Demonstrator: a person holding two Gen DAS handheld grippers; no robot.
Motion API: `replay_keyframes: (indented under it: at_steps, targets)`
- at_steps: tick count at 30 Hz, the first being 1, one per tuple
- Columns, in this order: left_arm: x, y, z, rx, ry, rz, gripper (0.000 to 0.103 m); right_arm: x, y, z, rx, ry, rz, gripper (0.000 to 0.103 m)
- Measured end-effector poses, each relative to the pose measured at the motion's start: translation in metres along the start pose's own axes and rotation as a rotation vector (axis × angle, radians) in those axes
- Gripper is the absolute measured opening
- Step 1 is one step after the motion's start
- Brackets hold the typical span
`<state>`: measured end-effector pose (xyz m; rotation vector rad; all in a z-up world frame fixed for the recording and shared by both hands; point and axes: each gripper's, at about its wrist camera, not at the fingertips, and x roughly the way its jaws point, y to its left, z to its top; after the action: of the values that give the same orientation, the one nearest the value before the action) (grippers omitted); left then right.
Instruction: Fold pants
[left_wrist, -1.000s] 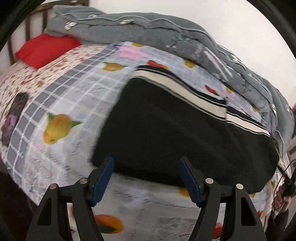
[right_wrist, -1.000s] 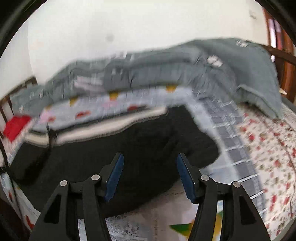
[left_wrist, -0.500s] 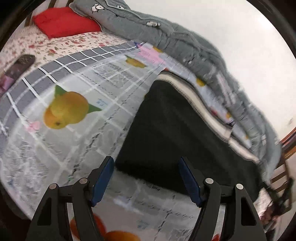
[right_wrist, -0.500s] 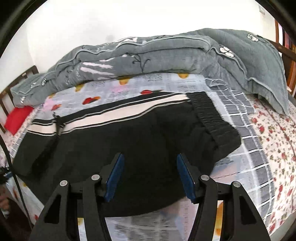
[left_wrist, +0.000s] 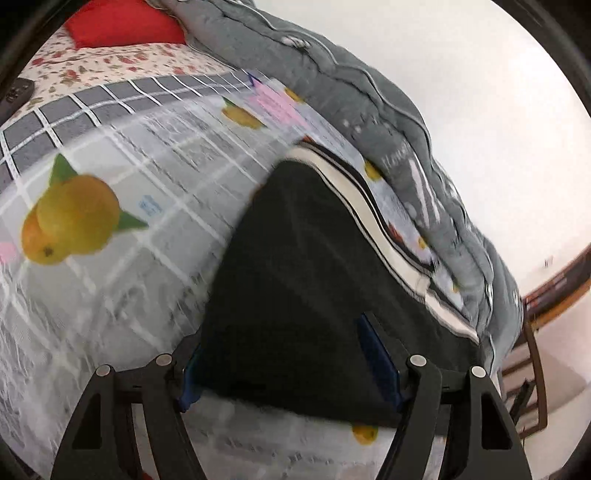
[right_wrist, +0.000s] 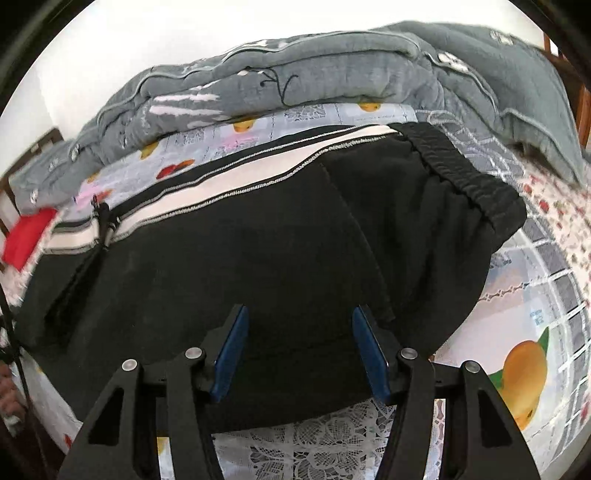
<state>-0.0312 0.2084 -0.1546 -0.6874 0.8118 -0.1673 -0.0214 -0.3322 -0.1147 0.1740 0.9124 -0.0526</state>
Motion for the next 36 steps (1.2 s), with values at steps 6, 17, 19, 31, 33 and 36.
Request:
replay_keyframes:
  at_steps: [6, 17, 19, 31, 33, 36]
  targets:
    - [-0.005, -0.004, -0.014, 0.028, -0.024, 0.011, 0.07, -0.008, -0.001, -0.014, 0.01, -0.03, 0.008, 0.059]
    - [-0.016, -0.072, 0.006, 0.14, -0.105, 0.287, 0.017, -0.038, -0.015, -0.027, 0.024, -0.005, 0.07, 0.058]
    - [-0.021, -0.108, 0.006, 0.233, -0.136, 0.286, 0.015, -0.042, -0.02, -0.032, 0.024, 0.004, 0.062, 0.058]
    - [0.043, -0.312, -0.081, 0.69, 0.002, 0.014, 0.013, -0.1, -0.078, -0.056, 0.054, -0.075, -0.028, 0.058]
    - [0.07, -0.323, -0.103, 0.698, 0.092, -0.043, 0.013, -0.105, -0.088, -0.06, 0.082, -0.072, -0.024, 0.058]
    - [0.097, -0.331, -0.133, 0.719, 0.19, -0.094, 0.013, -0.111, -0.1, -0.069, 0.118, -0.058, -0.035, 0.058]
